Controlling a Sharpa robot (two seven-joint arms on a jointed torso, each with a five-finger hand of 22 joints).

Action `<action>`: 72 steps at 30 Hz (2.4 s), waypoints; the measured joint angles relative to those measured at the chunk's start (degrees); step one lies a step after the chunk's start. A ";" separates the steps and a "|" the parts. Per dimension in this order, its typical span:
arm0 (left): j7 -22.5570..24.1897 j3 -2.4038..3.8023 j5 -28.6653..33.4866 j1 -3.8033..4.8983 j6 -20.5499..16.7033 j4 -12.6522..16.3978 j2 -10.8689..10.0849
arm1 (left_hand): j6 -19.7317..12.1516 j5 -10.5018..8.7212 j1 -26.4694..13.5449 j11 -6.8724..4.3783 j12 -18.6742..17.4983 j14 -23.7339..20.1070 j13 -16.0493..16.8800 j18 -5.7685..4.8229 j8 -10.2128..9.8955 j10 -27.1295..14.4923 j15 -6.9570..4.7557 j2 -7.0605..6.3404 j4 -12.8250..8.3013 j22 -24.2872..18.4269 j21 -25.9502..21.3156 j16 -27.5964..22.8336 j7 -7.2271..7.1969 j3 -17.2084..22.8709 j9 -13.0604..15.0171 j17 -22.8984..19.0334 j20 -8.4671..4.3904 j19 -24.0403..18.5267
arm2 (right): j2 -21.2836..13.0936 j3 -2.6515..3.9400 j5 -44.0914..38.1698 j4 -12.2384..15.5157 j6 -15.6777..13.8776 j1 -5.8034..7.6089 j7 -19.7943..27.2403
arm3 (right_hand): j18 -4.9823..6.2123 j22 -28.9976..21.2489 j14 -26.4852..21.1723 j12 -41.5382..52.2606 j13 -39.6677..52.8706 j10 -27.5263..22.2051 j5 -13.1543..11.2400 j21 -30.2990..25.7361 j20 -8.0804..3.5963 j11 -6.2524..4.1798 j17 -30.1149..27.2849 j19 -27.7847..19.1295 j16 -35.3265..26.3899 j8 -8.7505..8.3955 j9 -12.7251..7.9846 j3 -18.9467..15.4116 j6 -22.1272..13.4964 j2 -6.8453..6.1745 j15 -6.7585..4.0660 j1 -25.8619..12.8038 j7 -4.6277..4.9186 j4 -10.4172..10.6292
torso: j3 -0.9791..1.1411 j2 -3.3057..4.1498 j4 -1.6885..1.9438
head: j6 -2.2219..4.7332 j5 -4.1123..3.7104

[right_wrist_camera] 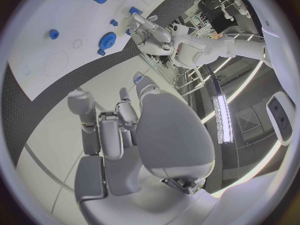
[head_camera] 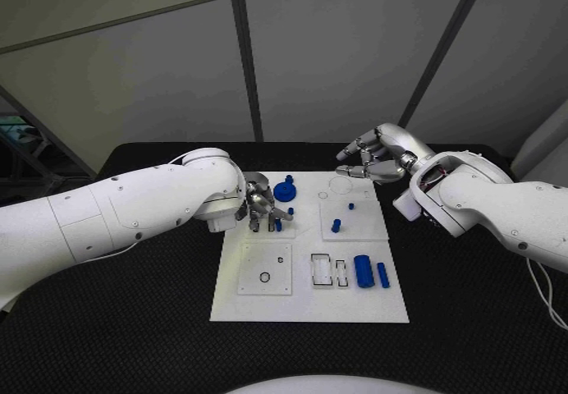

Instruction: Assemble the parts on the task board

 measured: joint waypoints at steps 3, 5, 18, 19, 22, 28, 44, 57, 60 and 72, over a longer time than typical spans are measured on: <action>-0.01 0.00 0.00 0.00 0.21 0.00 0.03 | 0.00 0.00 0.69 0.00 0.05 0.00 0.00 0.00 0.02 0.00 0.00 0.11 -0.23 0.10 0.00 0.00 0.00 0.24 0.23 0.01 0.00 0.00 | 0.07 0.00 -0.03 -0.06 0.06 0.00 -0.05 | 0.00 0.00 0.00 0.00 0.00 0.00 0.00 0.00 0.00 0.00 0.00 0.00 0.00 0.00 0.00 0.00 0.00 0.00 0.00 0.00 0.00 0.00 | 0.00 -0.01 0.01 | -0.02 0.00; -0.01 0.00 -0.01 0.00 0.34 0.00 0.05 | -0.12 0.00 0.98 0.00 0.27 0.00 0.01 0.00 0.27 0.00 0.00 0.38 -0.40 0.19 0.00 0.00 -0.12 0.40 0.46 0.03 0.00 0.00 | 0.11 0.00 -0.05 -0.09 0.11 0.00 -0.08 | 0.00 0.00 0.00 0.00 0.00 0.00 0.00 0.00 0.00 0.00 0.00 0.00 0.00 0.00 0.00 0.00 0.00 0.00 0.00 0.00 0.00 0.00 | 0.00 -0.01 0.02 | -0.08 0.00; -0.01 0.00 -0.03 0.00 1.02 -0.08 0.31 | -0.61 0.22 4.65 0.00 0.27 0.08 0.14 0.00 0.46 0.00 -0.08 1.49 -2.45 0.42 0.00 -0.21 -0.20 2.45 1.44 0.22 0.00 0.00 | 0.32 0.00 -0.12 -0.28 0.32 -0.01 -0.20 | -0.02 -0.05 0.00 0.00 0.00 0.00 0.28 0.00 0.00 0.00 0.00 0.00 0.00 0.19 -0.05 0.00 0.00 0.00 0.00 0.00 0.00 0.00 | 0.03 0.02 0.03 | -0.32 0.02; -0.01 0.00 -0.03 0.00 1.05 -0.09 0.35 | -0.62 0.22 4.65 0.00 0.27 0.20 0.14 -0.01 0.46 0.00 -0.20 1.49 -2.50 0.42 0.00 -0.21 -0.21 2.56 1.44 0.27 0.00 0.00 | 0.33 0.00 -0.12 -0.29 0.33 -0.01 -0.21 | -0.02 -0.05 0.00 0.00 0.01 0.00 0.28 0.00 0.00 0.00 -0.01 0.00 0.00 0.19 -0.05 0.00 0.00 0.00 0.00 0.00 0.00 0.00 | 0.03 0.02 0.03 | -0.35 0.01; -0.01 0.00 -0.03 0.01 1.13 -0.16 0.46 | -0.62 0.22 5.25 0.00 0.27 0.20 0.14 0.00 0.46 0.00 -0.20 1.63 -2.82 0.42 0.00 -0.21 -0.20 3.16 1.52 0.27 0.00 0.00 | 0.39 0.00 -0.12 -0.33 0.36 -0.01 -0.22 | -0.03 -0.05 0.00 0.00 0.01 0.00 0.28 0.00 0.00 0.00 -0.01 0.00 0.00 0.19 -0.05 0.00 0.00 0.00 0.00 0.00 0.00 0.00 | 0.04 0.03 0.03 | -0.40 -0.11; -0.01 0.00 -0.03 0.02 1.27 -0.34 0.61 | -0.61 0.22 6.12 -0.23 0.27 0.20 0.19 0.00 0.46 0.23 -0.20 1.87 -3.56 0.62 0.00 -0.21 -0.21 3.93 1.59 0.33 0.00 0.00 | 0.42 0.00 -0.14 -0.36 0.40 -0.01 -0.22 | -0.03 -0.05 0.00 0.00 0.01 0.00 0.28 0.00 0.00 0.00 -0.01 0.00 0.00 0.19 -0.05 0.00 0.00 0.00 0.00 0.00 0.00 0.00 | 0.08 0.04 0.01 | -0.52 -0.19; 0.27 0.05 0.92 0.12 0.51 0.27 -0.57 | -1.83 0.66 10.73 -0.81 -1.56 -0.01 -1.12 0.01 -2.76 -0.83 -0.40 -3.33 -1.73 0.76 -0.22 -0.78 0.02 25.39 1.33 1.00 -0.42 -0.41 | 0.40 0.00 -0.15 -0.50 0.51 -0.01 -0.27 | -0.03 -0.16 -0.21 0.00 0.01 0.00 0.55 0.00 0.01 0.00 -0.01 0.00 0.00 0.19 -0.05 0.00 0.00 0.00 -0.20 0.00 0.00 0.00 | 0.05 0.01 0.05 | -0.64 -0.29; 0.53 -0.03 3.65 -0.03 -5.71 4.23 -4.75 | -1.74 4.20 0.26 -0.81 -1.56 0.21 -0.89 0.00 0.30 0.27 -0.59 -11.50 -5.99 1.88 -0.44 -0.99 0.10 44.42 6.02 1.30 -0.42 -0.41 | 0.33 -0.01 -0.62 -0.73 0.53 -0.01 -1.06 | -0.04 -0.50 -0.21 0.00 -0.10 0.00 0.55 -0.32 0.01 0.00 0.02 -0.01 -0.25 0.19 -0.05 -0.19 0.00 0.00 -0.20 0.00 0.00 0.19 | 0.06 -0.01 0.16 | -0.49 0.18; 0.61 -0.05 3.99 -0.12 -7.20 5.12 -5.44 | -1.74 4.21 0.24 -0.81 -1.56 0.21 -1.13 0.01 0.30 0.27 -0.59 -11.48 -5.91 2.03 -0.44 -0.99 0.10 44.52 6.28 1.36 -0.63 -0.19 | 0.33 -0.01 -0.72 -0.76 0.54 -0.01 -1.27 | -0.04 -0.65 -0.21 0.00 -0.10 0.00 0.55 -0.56 -0.20 0.00 0.04 -0.21 -0.55 0.19 -0.04 -0.19 0.00 0.00 -0.20 0.00 0.00 0.19 | 0.08 -0.01 0.17 | -0.49 0.30; 0.58 -0.08 3.61 -0.79 -9.94 6.37 -5.84 | -1.60 4.45 -0.73 -0.93 -1.56 0.22 -0.85 0.00 0.93 0.76 -0.59 -11.86 -6.40 2.86 0.01 -1.19 -0.03 45.45 6.97 1.41 -0.63 0.23 | 0.53 -0.01 -1.10 -0.99 0.73 -0.01 -1.78 | -0.04 -0.76 -0.21 0.00 -0.16 0.00 0.79 -0.60 -0.20 0.00 0.03 -0.21 -0.55 0.18 -0.09 -0.19 0.00 0.00 -0.20 0.00 0.00 0.19 | 0.10 0.04 0.08 | -0.66 0.85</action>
